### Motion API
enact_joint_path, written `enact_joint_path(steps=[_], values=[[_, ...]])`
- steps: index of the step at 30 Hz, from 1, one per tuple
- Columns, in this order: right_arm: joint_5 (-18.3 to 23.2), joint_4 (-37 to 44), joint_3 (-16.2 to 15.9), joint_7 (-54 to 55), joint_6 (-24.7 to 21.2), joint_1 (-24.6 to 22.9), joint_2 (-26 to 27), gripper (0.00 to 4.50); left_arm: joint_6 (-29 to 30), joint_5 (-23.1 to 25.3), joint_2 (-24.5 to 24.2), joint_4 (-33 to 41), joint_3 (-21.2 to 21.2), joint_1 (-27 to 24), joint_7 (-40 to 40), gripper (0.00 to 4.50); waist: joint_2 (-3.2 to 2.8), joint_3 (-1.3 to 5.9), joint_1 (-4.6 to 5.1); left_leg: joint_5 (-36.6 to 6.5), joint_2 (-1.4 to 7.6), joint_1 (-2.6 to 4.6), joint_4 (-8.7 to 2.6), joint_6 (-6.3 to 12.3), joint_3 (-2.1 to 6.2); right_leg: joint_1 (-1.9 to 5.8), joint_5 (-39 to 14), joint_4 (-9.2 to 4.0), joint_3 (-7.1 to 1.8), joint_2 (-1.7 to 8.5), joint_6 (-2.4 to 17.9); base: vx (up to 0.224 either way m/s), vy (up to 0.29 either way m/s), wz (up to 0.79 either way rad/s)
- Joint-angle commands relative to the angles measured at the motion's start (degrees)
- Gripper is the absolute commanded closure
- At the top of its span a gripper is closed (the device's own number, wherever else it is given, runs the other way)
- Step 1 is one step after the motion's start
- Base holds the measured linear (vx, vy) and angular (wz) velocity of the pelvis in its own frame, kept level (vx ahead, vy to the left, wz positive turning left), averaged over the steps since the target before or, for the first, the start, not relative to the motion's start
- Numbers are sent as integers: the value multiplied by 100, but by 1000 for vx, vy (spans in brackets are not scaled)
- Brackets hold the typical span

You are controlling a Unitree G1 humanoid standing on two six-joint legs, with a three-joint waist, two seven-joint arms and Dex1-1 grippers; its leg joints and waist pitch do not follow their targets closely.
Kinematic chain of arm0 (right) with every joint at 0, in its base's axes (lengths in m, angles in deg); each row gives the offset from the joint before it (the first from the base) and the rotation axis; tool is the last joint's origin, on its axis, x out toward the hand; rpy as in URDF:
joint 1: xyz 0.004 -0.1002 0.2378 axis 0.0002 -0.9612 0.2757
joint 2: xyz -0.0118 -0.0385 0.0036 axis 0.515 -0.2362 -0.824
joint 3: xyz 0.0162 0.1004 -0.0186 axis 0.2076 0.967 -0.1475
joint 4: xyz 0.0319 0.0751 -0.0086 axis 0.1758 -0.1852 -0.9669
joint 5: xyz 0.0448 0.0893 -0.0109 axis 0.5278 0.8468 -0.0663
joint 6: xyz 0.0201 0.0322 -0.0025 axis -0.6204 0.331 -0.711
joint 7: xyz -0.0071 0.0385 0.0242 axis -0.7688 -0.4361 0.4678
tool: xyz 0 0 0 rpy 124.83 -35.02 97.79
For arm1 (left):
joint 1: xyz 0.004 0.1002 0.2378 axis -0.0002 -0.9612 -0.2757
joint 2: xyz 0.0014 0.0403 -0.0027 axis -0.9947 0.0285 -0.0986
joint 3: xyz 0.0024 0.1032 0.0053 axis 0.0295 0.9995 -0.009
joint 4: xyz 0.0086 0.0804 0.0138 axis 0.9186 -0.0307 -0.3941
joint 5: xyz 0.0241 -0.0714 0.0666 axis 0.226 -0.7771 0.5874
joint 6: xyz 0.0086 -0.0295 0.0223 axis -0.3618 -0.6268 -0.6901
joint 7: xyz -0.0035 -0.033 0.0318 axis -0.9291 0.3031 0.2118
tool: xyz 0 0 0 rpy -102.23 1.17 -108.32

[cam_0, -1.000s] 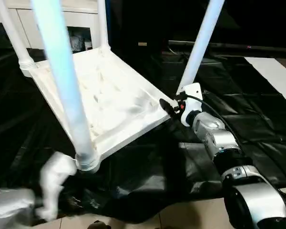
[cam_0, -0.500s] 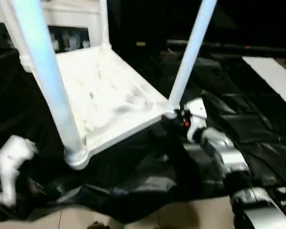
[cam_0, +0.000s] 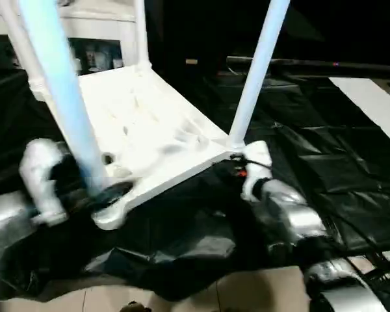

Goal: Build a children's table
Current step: Rotate table base

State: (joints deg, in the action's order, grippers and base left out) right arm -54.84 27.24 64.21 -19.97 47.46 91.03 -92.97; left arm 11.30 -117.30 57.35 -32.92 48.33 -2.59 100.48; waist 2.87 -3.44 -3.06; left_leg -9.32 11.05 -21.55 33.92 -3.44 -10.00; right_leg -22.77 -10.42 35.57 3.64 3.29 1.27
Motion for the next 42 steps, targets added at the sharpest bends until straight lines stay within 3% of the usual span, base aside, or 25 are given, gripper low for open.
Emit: enact_joint_path(steps=[1, 11, 16, 17, 19, 20, 23, 24, 27, 30, 31, 32, 33, 35, 42], values=[[-81, -167, -5, 125, -87, 125, -2, 117, 57, -56, 63, 139, 273, 93, 2, 11, -184, 342, 5, -2229, 200, 162, -443, -429, 90, 137, -1834, -467, -317, 412, 899, 0, 0, 0], [-168, -674, -39, 187, 120, 521, 227, 117, 354, -228, 790, 246, 1348, 704, -148, 11, -185, 359, 3, -2013, 198, 134, -425, -415, 78, 182, -1592, -430, -306, 400, 904, 0, 0, 0], [-170, -695, -152, -74, 255, 567, 383, 117, 489, -63, 1183, 119, 1976, 1043, -195, 11, -182, 371, 49, -1872, 193, 97, -420, -377, 83, 226, -1434, -421, -297, 400, 933, 0, 0, 0], [-201, -675, -244, -205, 275, 560, 439, 117, 451, -4, 1359, -13, 2205, 1230, -184, 11, -219, 371, 66, -1848, 185, 84, -415, -364, 91, 240, -1403, -412, -296, 406, 948, 0, 0, 0], [-217, -678, -281, -253, 286, 559, 457, 117, 417, 27, 1446, -94, 2274, 1320, -200, 11, -182, 370, 95, -1849, 180, 77, -411, -335, 89, 249, -1446, -433, -290, 400, 950, 0, 0, 0], [-236, -685, -308, -273, 307, 563, 474, 117, 366, 81, 1559, -219, 2346, 1441, -215, 11, -197, 370, 115, -1806, 177, 46, -415, -329, 97, 275, -1449, -434, -286, 406, 951, 0, 0, 0], [-282, -772, -267, -185, 393, 604, 497, 117, 146, 337, 1857, -647, 2591, 1816, -280, 11, -221, 386, 118, -1732, 177, 57, -401, -294, 108, 280, -1388, -437, -280, 412, 965, 0, 0, 0], [-282, -773, -266, -185, 394, 605, 497, 117, 143, 342, 1862, -655, 2594, 1821, -283, 11, -213, 383, 117, -1755, 174, 81, -390, -282, 91, 252, -1380, -454, -284, 403, 983, 0, 0, 0], [-312, -814, -209, -51, 427, 612, 481, 117, -147, 732, 2117, -1140, 2740, 2119, -563, 11, -202, 386, 109, -1683, 179, 71, -387, -218, 93, 277, -1244, -440, -283, 405, 1073, 0, 0, 0], [-338, -846, -165, 46, 433, 623, 456, 117, -286, 894, 2171, -1308, 2771, 2195, -683, 11, -206, 388, 93, -1625, 180, 80, -375, -171, 79, 277, -1178, -438, -286, 409, 1114, 0, 0, 0], [-344, -903, -107, 110, 455, 651, 402, 117, -400, 1096, 2175, -1513, 2779, 2270, -853, 11, -322, 394, 78, -1620, 182, 86, -372, -184, 97, 278, -1134, -418, -284, 415, 1136, 0, 0, 0], [-331, -995, -12, 190, 491, 688, 306, 117, -583, 1377, 2124, -1795, 2788, 2355, -1039, 11, -257, 389, 112, -1720, 172, 101, -365, -156, 77, 260, -1168, -452, -275, 386, 1137, 0, 0, 0], [-319, -1040, 42, 220, 510, 703, 245, 117, -680, 1529, 2086, -1957, 2795, 2400, -1133, 11, -241, 386, 110, -1729, 164, 92, -371, -139, 85, 281, -1232, -448, -270, 386, 1121, 0, 0, 0], [-295, -1032, 91, 194, 527, 692, 159, 117, -755, 1635, 2006, -2094, 2786, 2404, -1157, 11, -297, 389, 78, -1633, 163, 84, -353, -94, 79, 283, -1391, -459, -283, 422, 1083, 0, 0, 0], [-181, -479, 21, -565, 462, 415, -257, 117, -1138, 1648, 1484, -2257, 2738, 2126, -561, 11, -337, 381, 35, -1649, 173, 65, -367, -31, 83, 288, -1387, -463, -269, 409, 1112, 0, 0, 0]])
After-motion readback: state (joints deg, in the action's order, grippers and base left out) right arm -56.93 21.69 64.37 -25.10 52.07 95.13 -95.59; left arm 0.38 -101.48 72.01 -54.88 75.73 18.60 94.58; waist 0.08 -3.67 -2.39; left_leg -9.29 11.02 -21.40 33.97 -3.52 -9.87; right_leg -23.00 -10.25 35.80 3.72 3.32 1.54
